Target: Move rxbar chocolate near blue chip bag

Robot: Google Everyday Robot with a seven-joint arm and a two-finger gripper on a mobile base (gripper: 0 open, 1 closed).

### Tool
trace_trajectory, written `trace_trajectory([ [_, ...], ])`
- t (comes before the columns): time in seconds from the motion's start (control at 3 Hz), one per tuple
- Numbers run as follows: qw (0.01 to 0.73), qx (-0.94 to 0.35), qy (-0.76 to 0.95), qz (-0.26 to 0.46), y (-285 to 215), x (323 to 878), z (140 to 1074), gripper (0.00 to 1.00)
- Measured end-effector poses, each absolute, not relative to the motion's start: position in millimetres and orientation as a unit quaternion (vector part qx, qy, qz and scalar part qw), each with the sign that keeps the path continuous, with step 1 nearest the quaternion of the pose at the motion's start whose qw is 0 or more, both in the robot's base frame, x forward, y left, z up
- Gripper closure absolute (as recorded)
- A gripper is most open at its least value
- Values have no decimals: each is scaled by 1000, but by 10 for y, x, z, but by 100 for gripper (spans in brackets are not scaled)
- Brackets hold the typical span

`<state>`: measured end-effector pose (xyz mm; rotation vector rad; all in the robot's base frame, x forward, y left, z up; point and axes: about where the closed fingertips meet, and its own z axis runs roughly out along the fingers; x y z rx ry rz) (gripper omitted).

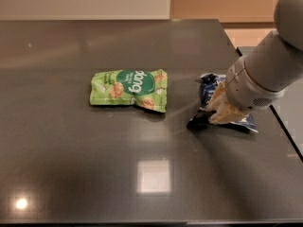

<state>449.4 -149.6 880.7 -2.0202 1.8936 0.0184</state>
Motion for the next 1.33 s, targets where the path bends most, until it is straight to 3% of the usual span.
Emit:
trace_trajectory([
  [0.33, 194, -696, 691, -13, -1704, 4678, 8819, 100],
  [0.67, 202, -687, 698, -22, -1841, 4760, 8801, 82],
  [1.33, 203, -688, 696, -23, -1822, 4748, 8820, 35],
])
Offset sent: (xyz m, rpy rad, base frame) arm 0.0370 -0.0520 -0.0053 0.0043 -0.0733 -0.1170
